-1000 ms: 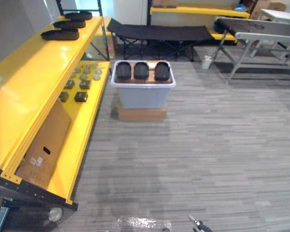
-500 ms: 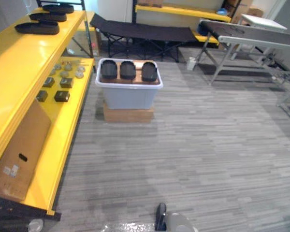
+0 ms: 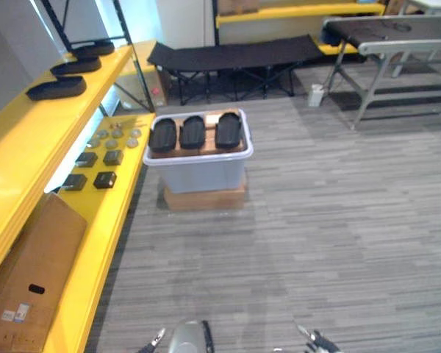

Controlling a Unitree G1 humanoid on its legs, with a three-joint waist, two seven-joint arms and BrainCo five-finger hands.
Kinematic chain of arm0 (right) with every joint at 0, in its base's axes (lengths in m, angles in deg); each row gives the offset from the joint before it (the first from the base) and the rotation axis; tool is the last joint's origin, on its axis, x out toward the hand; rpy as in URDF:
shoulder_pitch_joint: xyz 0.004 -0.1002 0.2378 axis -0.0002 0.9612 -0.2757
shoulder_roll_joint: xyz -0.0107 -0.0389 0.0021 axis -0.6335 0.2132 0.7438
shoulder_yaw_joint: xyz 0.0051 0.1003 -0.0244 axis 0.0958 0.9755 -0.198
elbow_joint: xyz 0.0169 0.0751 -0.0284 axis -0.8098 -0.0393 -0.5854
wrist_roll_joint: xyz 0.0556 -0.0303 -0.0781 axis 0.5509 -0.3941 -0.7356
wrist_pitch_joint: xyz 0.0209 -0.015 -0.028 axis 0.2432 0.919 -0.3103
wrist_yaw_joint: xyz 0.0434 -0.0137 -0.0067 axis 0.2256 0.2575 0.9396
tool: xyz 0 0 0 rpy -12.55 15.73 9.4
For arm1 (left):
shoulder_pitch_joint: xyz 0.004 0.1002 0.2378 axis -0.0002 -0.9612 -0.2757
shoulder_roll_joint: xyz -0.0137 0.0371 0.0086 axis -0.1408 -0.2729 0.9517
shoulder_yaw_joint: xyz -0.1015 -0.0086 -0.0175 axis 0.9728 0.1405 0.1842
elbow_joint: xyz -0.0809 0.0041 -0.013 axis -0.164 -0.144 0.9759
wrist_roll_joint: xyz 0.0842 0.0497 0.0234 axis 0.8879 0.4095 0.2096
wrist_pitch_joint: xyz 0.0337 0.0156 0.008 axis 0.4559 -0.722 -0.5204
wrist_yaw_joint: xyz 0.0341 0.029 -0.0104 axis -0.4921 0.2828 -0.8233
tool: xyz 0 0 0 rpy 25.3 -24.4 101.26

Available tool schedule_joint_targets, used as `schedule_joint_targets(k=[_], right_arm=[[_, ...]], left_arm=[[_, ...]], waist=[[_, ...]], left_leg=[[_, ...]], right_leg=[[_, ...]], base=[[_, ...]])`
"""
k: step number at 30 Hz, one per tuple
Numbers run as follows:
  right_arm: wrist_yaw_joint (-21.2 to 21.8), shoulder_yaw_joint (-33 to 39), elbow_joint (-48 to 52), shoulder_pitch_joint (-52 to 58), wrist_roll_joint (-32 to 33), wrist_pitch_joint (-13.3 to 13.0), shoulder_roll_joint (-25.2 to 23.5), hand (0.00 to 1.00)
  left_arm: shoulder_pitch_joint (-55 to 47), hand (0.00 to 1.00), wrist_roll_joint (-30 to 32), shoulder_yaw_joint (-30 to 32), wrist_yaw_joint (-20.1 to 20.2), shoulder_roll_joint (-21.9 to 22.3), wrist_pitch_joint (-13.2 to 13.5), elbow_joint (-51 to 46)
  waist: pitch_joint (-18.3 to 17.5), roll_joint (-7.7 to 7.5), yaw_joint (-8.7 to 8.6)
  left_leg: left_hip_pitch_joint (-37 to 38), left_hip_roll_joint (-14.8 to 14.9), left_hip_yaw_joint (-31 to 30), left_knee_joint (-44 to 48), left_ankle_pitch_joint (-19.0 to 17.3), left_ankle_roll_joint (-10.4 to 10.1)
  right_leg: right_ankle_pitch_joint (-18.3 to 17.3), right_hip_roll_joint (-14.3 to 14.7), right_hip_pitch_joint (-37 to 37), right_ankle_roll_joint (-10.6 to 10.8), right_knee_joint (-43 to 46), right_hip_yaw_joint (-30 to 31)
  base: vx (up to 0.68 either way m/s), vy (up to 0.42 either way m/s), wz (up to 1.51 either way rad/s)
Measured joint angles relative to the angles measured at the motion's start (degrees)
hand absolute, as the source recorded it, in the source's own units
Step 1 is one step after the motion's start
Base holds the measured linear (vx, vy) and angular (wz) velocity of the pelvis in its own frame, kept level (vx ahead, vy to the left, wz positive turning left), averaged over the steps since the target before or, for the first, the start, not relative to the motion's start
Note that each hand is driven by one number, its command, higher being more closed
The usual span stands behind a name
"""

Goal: Walk over and take plastic housings, then place them on the shelf

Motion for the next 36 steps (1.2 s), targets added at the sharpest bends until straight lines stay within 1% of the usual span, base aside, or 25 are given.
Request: schedule_joint_targets(k=[1,2,3,5,7,8,9,11,14,15,16,18,20,23,24,25,26,27,28,29,31,33,34,35,36], right_arm=[[-0.1,-0.4,-0.1,0.1,0.1,0.0,-0.1,0.0],[0.0,-1.8,-0.1,0.0,0.6,0.1,-0.7,0.0],[0.1,-2.9,-0.1,-0.1,0.6,0.4,-1.0,0.0],[0.1,-3.6,0.2,-0.3,0.5,0.9,-0.9,0.0],[0.1,-3.6,-0.3,-0.1,0.2,1.6,-1.2,0.0],[0.1,-3.5,-0.7,0.0,-0.2,2.2,-1.8,0.0],[-0.3,-3.3,-1.0,0.1,-0.7,2.0,-2.6,0.0],[0.1,-2.2,-0.6,0.0,-1.9,1.8,-1.9,0.0],[0.3,-2.3,-0.1,0.0,-2.1,0.7,-2.2,0.0],[0.3,-2.2,0.1,0.0,-1.9,0.4,-2.2,0.0],[0.4,-0.9,0.6,0.0,-1.8,-0.1,-2.1,0.0],[1.1,0.0,1.3,0.1,-1.8,-0.3,-2.3,0.0],[1.3,0.3,1.7,0.4,-1.8,-0.3,-2.6,0.0],[1.4,0.2,1.9,1.4,-1.9,0.0,-3.1,0.0],[1.3,-0.1,2.3,1.8,-2.1,0.2,-3.4,0.0],[1.1,0.0,3.0,1.9,-2.2,0.5,-3.3,0.0],[1.0,-0.3,3.8,2.6,-2.3,1.3,-2.7,0.0],[0.9,0.2,3.5,3.0,-2.3,1.4,-2.2,0.0],[0.8,0.5,3.2,3.2,-2.3,1.5,-2.1,0.0],[0.8,1.0,3.1,3.5,-2.3,1.2,-2.1,0.0],[0.6,1.7,3.5,3.2,-2.1,0.2,-2.3,0.0],[0.0,2.2,3.5,2.9,-0.4,-1.0,-2.0,0.0],[-0.1,2.2,3.5,2.9,0.0,-1.0,-1.8,0.0],[-0.1,2.1,3.6,2.8,0.1,-1.4,-2.3,0.0],[0.0,1.9,3.6,2.7,0.0,-1.5,-3.0,0.0]], left_arm=[[-0.2,0.0,0.1,0.0,0.1,-0.1,0.0,0.4],[-1.2,0.0,0.6,0.0,0.4,-0.6,0.0,1.0],[-1.2,0.0,0.6,0.0,0.6,-1.5,0.1,1.0],[-0.2,0.0,1.2,-0.4,0.8,-2.1,0.2,0.9],[-0.3,0.0,2.0,-0.3,0.8,-2.1,0.5,1.0],[-0.4,0.0,2.2,-0.6,0.7,-2.3,1.0,0.9],[-0.5,0.0,2.2,-2.0,0.4,-2.6,1.5,0.9],[-0.6,0.0,1.9,-3.9,-0.5,-3.0,2.4,1.1],[1.5,0.0,1.0,-4.9,-0.4,-3.2,2.7,1.1],[2.2,0.0,0.4,-5.8,-0.3,-3.2,2.7,1.1],[4.2,0.0,-0.5,-6.5,-0.3,-3.2,2.6,1.6],[5.3,0.0,-1.6,-5.4,-0.3,-2.6,2.4,1.8],[5.2,0.0,-2.5,-2.9,-0.2,-0.8,2.2,1.5],[4.2,0.0,-2.6,1.9,-0.5,2.0,1.9,-1.1],[3.4,0.0,-2.9,3.8,-0.5,2.6,1.5,-2.1],[3.5,0.0,-2.8,4.7,-0.5,3.2,1.4,-2.2],[3.5,0.0,-2.5,5.7,-0.5,4.0,1.2,-2.6],[3.5,0.0,-2.7,6.0,-0.5,4.1,1.3,-2.6],[3.5,0.0,-2.8,6.1,-0.5,4.3,1.3,-2.6],[3.5,0.0,-2.8,6.2,-0.3,4.1,1.3,-2.5],[3.5,0.0,-2.6,6.2,-0.1,3.7,1.3,-2.5],[3.5,0.0,-2.2,5.9,0.4,3.3,2.3,-2.5],[3.4,0.0,-1.9,5.8,0.6,3.3,2.5,-2.4],[3.5,0.0,-0.8,5.7,0.9,2.4,3.0,-2.0],[3.5,0.0,0.4,5.3,0.9,1.6,3.1,-1.9]], waist=[[0.1,-0.06,0.2],[0.3,-1.08,0.45],[0.8,-2.97,0.45],[0.8,-3.84,0.09],[0.8,-3.96,-0.11],[0.9,-4.31,-0.06],[0.9,-4.24,-0.1],[1.0,-4.01,-0.38],[0.2,-2.95,-1.45],[0.1,-2.65,-1.83],[-0.2,-2.19,-2.21],[-0.4,-2.1,-3.23],[-0.6,-2.04,-3.75],[-1.8,-1.93,-3.36],[-2.6,-2.15,-3.04],[-2.4,-1.27,-3.42],[-2.9,-0.26,-3.48],[-2.8,0.52,-2.09],[-2.6,0.52,-1.84],[-2.6,0.49,-1.69],[-2.7,0.02,-1.64],[-2.5,-0.48,-1.59],[-2.5,-0.37,-1.43],[-2.2,-1.93,-1.39],[-2.3,-2.69,-1.32]], left_leg=[[0.1,0.0,0.0,0.0,2.5,1.4],[1.3,-0.6,0.7,1.0,6.3,3.9],[2.0,-2.1,1.4,1.2,6.9,4.8],[2.3,-3.6,1.5,0.9,6.8,5.6],[4.0,-4.7,1.5,-0.1,7.0,9.3],[7.2,-5.8,1.3,-2.3,6.4,10.0],[10.4,-6.4,1.3,-4.2,6.1,10.1],[15.2,-6.8,1.5,-6.4,5.0,9.9],[18.4,-5.8,-0.1,-7.1,2.9,8.7],[18.3,-5.5,-0.6,-7.1,2.3,8.9],[18.5,-5.2,-2.0,-7.1,1.3,8.9],[19.6,-5.4,-3.6,-6.9,-0.2,8.9],[21.6,-5.7,-5.6,-5.4,-2.6,8.6],[20.7,-5.6,-8.5,1.9,-9.5,6.6],[18.6,-4.7,-8.4,9.3,-13.1,4.2],[15.9,-3.4,-7.6,15.5,-14.0,2.8],[9.2,0.1,-5.6,30.0,-13.2,0.9],[6.0,3.3,-3.3,36.1,-13.8,1.6],[6.1,4.5,-2.4,35.6,-14.0,1.9],[6.1,5.8,-1.2,32.3,-14.2,2.0],[6.1,5.4,-1.6,22.5,-13.3,1.3],[5.3,3.8,-5.1,8.2,-5.3,1.0],[5.3,4.2,-5.1,7.0,-0.8,0.7],[6.3,3.5,-3.8,6.9,2.9,0.8],[7.0,2.9,-3.1,6.4,2.6,1.2]], right_leg=[[-0.9,0.1,1.2,0.4,-0.2,0.3],[-2.8,-0.8,3.2,0.7,0.6,0.7],[-3.7,-2.2,3.6,0.5,2.3,0.8],[-2.9,-3.7,1.5,0.0,7.2,1.7],[-2.7,-5.4,-2.0,0.3,17.5,2.9],[-1.2,-7.7,-6.2,4.8,29.1,3.4],[-2.3,-9.7,-10.6,6.2,38.9,3.8],[-5.5,-12.0,-14.6,5.4,42.1,1.1],[-6.8,-9.8,-19.2,5.5,25.7,-0.1],[-5.9,-9.1,-20.4,6.2,21.9,0.5],[-2.2,-7.7,-23.7,6.6,14.7,2.1],[2.4,-7.1,-25.6,6.6,10.4,3.8],[4.2,-6.5,-25.9,6.4,10.5,4.8],[3.5,-4.7,-25.3,3.2,13.3,4.1],[5.2,-4.0,-24.2,1.1,13.1,4.1],[5.0,-3.7,-23.3,0.6,13.4,2.9],[4.4,-2.7,-21.3,-0.1,11.7,1.3],[4.6,-2.2,-18.4,0.0,10.2,0.2],[4.5,-2.1,-16.4,-0.1,9.5,0.0],[4.5,-2.6,-13.3,-0.1,8.1,-0.2],[4.3,-4.7,-10.9,0.2,7.2,0.1],[2.5,-7.5,-9.4,3.2,6.9,1.5],[1.9,-7.6,-9.1,4.2,6.9,1.7],[1.1,-8.9,-8.3,5.4,6.8,2.8],[1.3,-9.6,-8.5,5.7,7.0,3.1]], base=[[0.52,0.191,-0.11],[0.48,0.163,0.08],[0.46,0.16,0.15],[0.39,0.197,0.36],[0.37,0.209,0.31],[0.38,0.166,0.07],[0.43,0.18,0.02],[0.37,0.138,-0.04],[0.32,0.019,0.17],[0.2,-0.007,0.33],[0.19,-0.004,0.36],[0.27,-0.041,0.53],[0.36,-0.107,0.59],[0.42,-0.155,0.5],[0.44,-0.194,0.63],[0.41,-0.174,0.7],[0.38,-0.132,0.57],[0.4,-0.111,0.38],[0.52,-0.105,0.18],[0.43,-0.062,0.11],[0.41,0.029,-0.04],[0.36,0.153,-0.15],[0.32,0.186,-0.24],[0.24,0.16,-0.27],[0.26,0.189,-0.28]])
